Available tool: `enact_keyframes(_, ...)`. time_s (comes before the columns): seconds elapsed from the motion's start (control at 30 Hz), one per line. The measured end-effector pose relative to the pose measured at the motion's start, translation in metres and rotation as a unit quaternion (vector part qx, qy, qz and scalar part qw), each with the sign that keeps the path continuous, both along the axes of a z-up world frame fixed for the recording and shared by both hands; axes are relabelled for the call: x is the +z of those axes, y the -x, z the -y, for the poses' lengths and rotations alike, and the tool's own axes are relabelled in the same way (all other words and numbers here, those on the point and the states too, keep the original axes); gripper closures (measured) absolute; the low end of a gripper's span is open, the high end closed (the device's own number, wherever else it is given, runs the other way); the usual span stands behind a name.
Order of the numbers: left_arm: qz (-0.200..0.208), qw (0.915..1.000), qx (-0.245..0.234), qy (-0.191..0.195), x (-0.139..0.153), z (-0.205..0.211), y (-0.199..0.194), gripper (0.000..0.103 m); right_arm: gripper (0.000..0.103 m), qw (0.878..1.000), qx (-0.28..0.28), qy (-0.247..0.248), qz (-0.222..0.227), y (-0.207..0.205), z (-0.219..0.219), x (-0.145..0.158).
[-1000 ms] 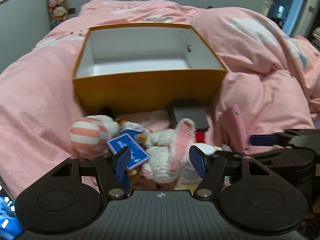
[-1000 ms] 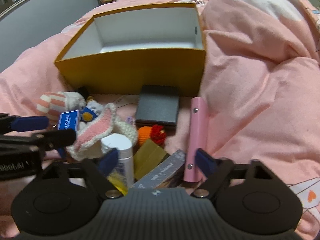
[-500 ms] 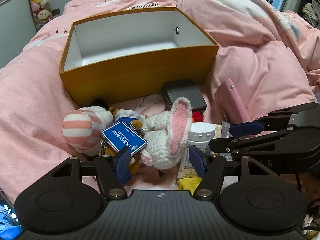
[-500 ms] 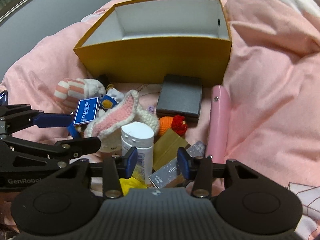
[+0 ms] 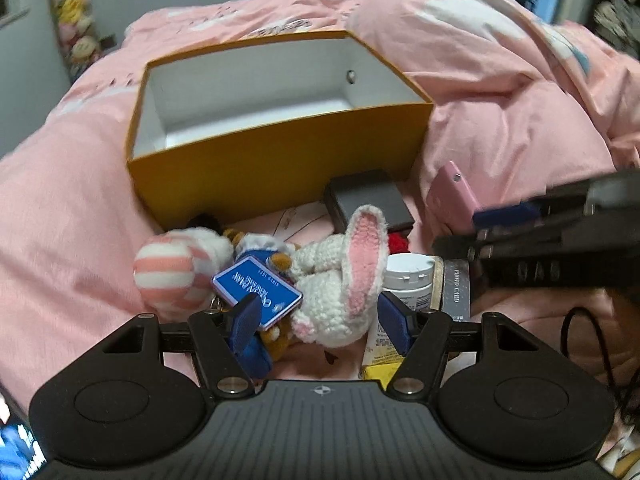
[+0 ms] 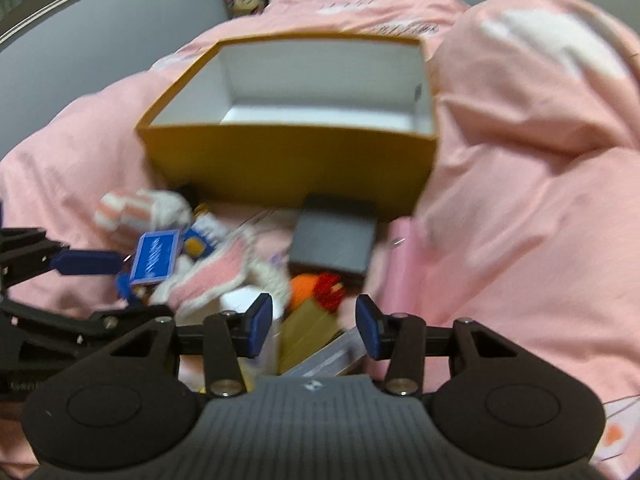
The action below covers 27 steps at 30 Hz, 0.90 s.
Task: Organize objects
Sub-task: 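Grasp the crocheted bunny with the left tool while the right tool grasps the white bottle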
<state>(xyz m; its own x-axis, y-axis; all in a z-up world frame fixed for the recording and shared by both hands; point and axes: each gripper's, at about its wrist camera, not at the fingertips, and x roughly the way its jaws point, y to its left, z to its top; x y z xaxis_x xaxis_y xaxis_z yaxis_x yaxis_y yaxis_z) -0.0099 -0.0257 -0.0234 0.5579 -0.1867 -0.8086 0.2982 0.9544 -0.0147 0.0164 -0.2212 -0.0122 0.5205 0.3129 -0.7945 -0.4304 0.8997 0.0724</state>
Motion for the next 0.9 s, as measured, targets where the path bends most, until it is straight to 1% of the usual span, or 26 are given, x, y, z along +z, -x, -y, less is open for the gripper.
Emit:
enact_keyframes(0.1,0.015,0.9988,-0.033,-0.033,-0.004,0.012,-0.001,0.028,0.055,1.0,-0.021,0.006,0.001,-0.008,0.008,0.001)
enact_keyframes(0.17,0.011,0.9977,-0.049,-0.046,-0.009,0.018,-0.003,0.028,0.055,0.999,-0.035,0.007,-0.007,-0.012,0.013,-0.002)
enact_keyframes(0.23,0.002,0.9964,-0.063,-0.056,-0.016,0.021,-0.006,0.028,0.059,0.999,-0.039,-0.007,-0.016,-0.014,0.016,-0.003)
enact_keyframes(0.27,0.001,0.9953,-0.07,-0.067,-0.018,0.024,-0.007,0.03,0.06,0.999,-0.034,-0.017,-0.018,-0.013,0.016,-0.002)
enact_keyframes(0.3,0.004,0.994,-0.077,-0.078,-0.02,0.026,-0.006,0.034,0.061,0.999,-0.023,-0.028,-0.019,-0.011,0.014,-0.001)
enact_keyframes(0.37,0.009,0.9902,-0.093,-0.103,-0.024,0.031,-0.007,0.035,0.061,0.999,0.007,-0.038,-0.02,-0.007,0.007,0.001)
enact_keyframes(0.4,0.01,0.9892,-0.099,-0.108,-0.025,0.034,-0.007,0.035,0.061,0.999,0.02,-0.04,-0.027,-0.007,0.003,-0.001)
enact_keyframes(0.47,0.01,0.9875,-0.109,-0.114,-0.028,0.038,-0.009,0.037,0.061,0.997,0.038,-0.044,-0.051,-0.007,-0.004,-0.007)
enact_keyframes(0.57,0.01,0.984,-0.122,-0.13,-0.035,0.044,-0.011,0.037,0.061,0.993,0.059,-0.048,-0.089,-0.01,-0.011,-0.02)
enact_keyframes(0.63,0.006,0.9835,-0.126,-0.13,-0.039,0.045,-0.013,0.038,0.061,0.991,0.063,-0.052,-0.108,-0.011,-0.012,-0.027)
enact_keyframes(0.7,-0.01,0.9848,-0.125,-0.12,-0.043,0.043,-0.016,0.042,0.06,0.989,0.062,-0.058,-0.122,-0.014,-0.014,-0.033)
enact_keyframes(0.8,-0.023,0.9866,-0.12,-0.109,-0.046,0.039,-0.019,0.043,0.06,0.988,0.06,-0.061,-0.131,-0.018,-0.016,-0.039)
enact_keyframes(0.9,-0.028,0.9879,-0.115,-0.1,-0.046,0.036,-0.019,0.045,0.061,0.986,0.06,-0.062,-0.146,-0.023,-0.02,-0.047)
